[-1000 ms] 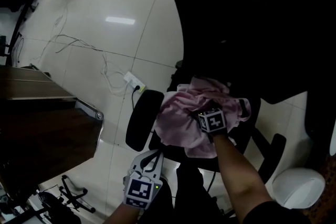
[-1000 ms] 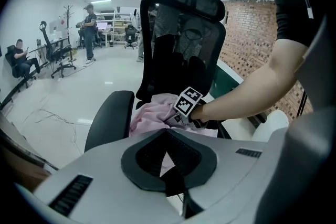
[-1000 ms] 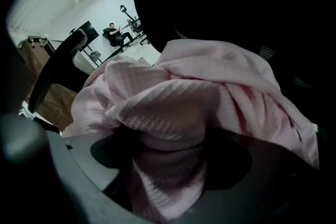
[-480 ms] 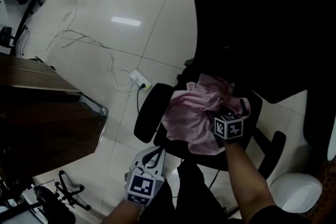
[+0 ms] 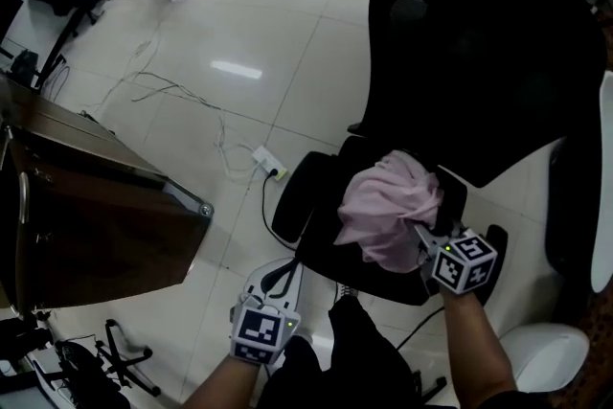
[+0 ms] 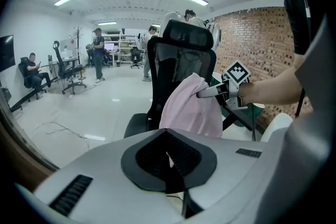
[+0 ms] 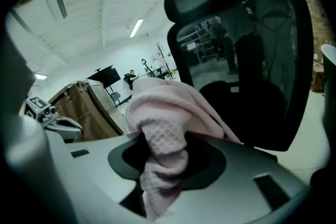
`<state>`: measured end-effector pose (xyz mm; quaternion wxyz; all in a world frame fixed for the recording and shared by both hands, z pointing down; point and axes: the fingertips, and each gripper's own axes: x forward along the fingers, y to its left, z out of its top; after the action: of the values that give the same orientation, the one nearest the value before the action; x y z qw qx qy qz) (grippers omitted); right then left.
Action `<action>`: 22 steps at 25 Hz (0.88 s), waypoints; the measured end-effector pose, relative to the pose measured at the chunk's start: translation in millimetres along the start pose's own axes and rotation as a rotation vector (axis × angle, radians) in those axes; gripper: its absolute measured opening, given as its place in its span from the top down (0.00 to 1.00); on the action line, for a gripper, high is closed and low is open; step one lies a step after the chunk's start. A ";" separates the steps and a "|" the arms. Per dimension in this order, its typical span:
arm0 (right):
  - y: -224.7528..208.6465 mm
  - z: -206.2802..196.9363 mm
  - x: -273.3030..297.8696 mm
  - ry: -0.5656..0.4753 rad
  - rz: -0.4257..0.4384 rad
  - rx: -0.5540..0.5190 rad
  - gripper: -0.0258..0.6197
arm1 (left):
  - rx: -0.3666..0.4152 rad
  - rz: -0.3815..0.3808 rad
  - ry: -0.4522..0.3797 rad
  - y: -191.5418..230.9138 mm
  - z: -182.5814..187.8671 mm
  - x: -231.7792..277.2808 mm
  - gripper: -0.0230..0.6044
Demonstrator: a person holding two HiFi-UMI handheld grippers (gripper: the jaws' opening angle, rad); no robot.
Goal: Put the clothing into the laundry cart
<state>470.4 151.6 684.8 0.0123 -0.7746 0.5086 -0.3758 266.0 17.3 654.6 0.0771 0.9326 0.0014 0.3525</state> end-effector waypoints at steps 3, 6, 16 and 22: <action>26.2 18.6 -24.5 -0.040 0.004 -0.015 0.70 | 0.015 0.018 -0.049 4.0 14.4 -27.4 0.97; 53.4 30.5 -43.7 -0.073 0.016 -0.014 0.70 | -0.006 0.023 -0.082 3.0 23.3 -53.2 0.97; 162.8 55.7 -95.8 -0.149 0.168 -0.033 0.71 | -0.041 0.082 -0.191 1.5 30.8 -134.2 0.97; 227.1 76.3 -105.5 -0.192 0.260 -0.029 0.72 | -0.053 0.148 -0.230 23.6 23.9 -188.0 0.97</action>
<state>317.8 98.4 478.8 0.0983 -0.7347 0.6063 -0.2881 139.2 -20.1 516.8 0.0753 0.9621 -0.0854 0.2477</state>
